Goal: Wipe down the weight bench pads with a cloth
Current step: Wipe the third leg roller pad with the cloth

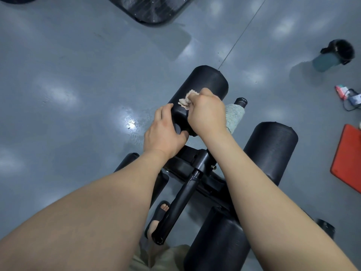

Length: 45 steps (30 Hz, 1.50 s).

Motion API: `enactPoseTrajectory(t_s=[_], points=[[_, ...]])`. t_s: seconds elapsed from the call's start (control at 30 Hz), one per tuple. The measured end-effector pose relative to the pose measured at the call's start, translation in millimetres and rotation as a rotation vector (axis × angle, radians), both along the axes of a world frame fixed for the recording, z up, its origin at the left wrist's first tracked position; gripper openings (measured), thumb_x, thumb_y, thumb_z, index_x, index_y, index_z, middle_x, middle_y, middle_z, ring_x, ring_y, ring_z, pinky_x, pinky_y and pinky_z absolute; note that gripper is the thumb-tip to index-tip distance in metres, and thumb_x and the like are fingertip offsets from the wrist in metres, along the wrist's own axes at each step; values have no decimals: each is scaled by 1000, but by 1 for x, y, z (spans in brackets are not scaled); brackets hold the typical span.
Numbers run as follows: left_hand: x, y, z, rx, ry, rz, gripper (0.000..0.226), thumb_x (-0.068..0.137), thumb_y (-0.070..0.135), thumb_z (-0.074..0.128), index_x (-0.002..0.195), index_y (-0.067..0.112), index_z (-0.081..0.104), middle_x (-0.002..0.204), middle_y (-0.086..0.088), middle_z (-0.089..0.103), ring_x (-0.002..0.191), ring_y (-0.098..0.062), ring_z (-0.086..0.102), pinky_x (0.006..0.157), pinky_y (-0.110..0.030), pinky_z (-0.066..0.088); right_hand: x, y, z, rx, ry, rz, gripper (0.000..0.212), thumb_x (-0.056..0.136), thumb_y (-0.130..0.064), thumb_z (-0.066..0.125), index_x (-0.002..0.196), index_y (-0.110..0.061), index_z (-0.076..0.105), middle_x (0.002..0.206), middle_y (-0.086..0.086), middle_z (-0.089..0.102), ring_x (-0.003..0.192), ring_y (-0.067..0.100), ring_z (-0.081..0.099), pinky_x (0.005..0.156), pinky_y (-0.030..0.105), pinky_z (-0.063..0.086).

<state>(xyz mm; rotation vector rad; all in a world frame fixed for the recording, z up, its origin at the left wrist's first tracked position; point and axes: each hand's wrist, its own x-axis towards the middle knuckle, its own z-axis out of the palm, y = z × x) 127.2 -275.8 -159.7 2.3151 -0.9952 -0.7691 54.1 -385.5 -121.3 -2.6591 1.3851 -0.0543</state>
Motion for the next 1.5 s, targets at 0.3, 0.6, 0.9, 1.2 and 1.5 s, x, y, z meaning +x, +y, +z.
enactPoseTrajectory(t_s=[0.3,0.6,0.9,1.2,1.5], points=[[-1,0,-4,-13,-31,5,87,80,45,71,152,22,30,151,8,35,118,-25,59,88,-37,43,-1,16,7,26,50,56,12,82,-3,53,80,-15,56,83,1,40,63,27,41,48,30,11],[-1,1,-1,-17,-15,-1,80,85,41,62,154,22,28,157,9,30,120,-26,57,94,-39,44,-8,29,0,-5,-20,166,16,66,3,60,75,-9,66,76,0,33,51,25,31,49,25,8],[-1,1,-1,-18,-21,-6,84,79,42,67,152,25,28,149,10,32,111,-24,60,91,-38,48,-11,-30,41,209,-119,-57,37,90,-4,43,121,-17,59,113,10,46,80,32,53,73,31,41],[0,-1,-2,-14,-20,0,85,79,46,68,151,28,27,148,15,29,108,-22,61,92,-41,51,-1,-123,15,266,-247,-395,27,90,-20,45,108,-21,65,125,7,59,86,9,46,77,18,34],[-1,-2,-1,-7,-25,-9,83,82,44,68,152,26,28,151,14,27,115,-23,58,92,-37,46,3,-117,-3,195,-207,-225,46,83,0,46,120,-18,67,119,13,66,114,36,57,82,28,43]])
